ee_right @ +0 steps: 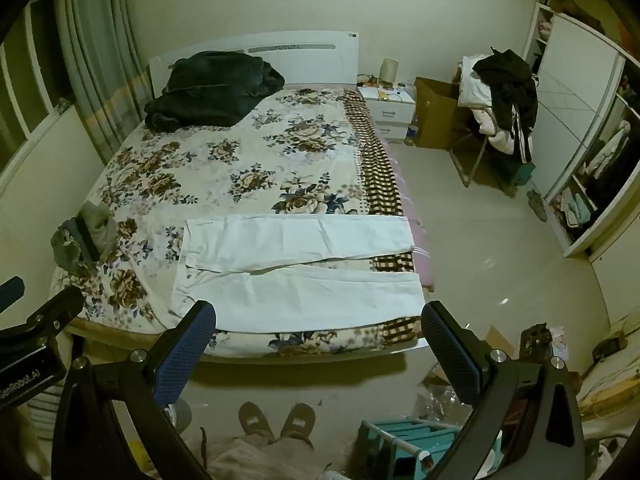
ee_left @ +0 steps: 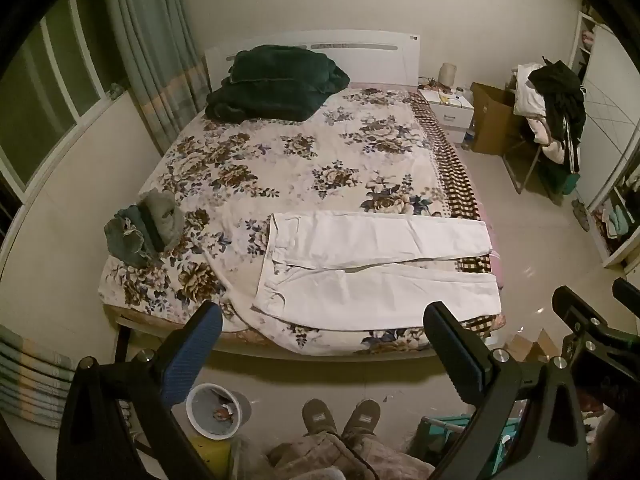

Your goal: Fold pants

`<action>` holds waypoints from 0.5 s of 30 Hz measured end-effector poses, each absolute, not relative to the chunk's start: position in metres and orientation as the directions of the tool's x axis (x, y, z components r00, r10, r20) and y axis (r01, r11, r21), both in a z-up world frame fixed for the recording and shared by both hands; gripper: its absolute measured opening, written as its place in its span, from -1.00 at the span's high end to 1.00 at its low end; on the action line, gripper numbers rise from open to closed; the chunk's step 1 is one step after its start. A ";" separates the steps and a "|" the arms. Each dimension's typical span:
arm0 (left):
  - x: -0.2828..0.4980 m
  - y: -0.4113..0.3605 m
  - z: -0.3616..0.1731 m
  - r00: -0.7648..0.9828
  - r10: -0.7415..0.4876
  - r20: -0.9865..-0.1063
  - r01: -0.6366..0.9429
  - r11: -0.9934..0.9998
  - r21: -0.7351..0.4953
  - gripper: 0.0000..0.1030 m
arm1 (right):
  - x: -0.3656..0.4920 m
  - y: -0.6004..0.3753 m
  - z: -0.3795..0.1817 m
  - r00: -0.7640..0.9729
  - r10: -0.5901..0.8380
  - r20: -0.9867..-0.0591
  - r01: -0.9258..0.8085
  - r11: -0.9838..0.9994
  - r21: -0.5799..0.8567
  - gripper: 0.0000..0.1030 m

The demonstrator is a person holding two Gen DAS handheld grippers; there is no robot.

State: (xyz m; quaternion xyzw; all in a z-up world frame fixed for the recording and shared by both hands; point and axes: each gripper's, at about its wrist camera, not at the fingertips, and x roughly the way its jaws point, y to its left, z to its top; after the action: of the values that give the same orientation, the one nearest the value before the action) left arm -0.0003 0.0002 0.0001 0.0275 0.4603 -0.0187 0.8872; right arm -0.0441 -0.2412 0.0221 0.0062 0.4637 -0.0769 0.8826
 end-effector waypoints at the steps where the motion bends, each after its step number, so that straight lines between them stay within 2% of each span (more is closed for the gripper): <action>1: 0.000 0.000 0.000 0.573 -0.006 -0.819 0.058 0.998 0.033 -1.00 | -0.044 -0.241 0.022 0.560 -0.131 -0.818 0.141 0.988 -0.061 -1.00; 15: 0.000 0.000 0.000 0.573 -0.002 -0.820 0.057 0.998 0.037 -1.00 | -0.043 -0.241 0.025 0.559 -0.116 -0.821 0.140 0.989 -0.044 -1.00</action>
State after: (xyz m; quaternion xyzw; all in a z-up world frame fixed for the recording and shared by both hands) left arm 0.0002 0.0002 -0.0002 0.0298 0.4620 -0.0167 0.8862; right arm -0.0429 -0.2413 0.0249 0.0130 0.4638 -0.0726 0.8828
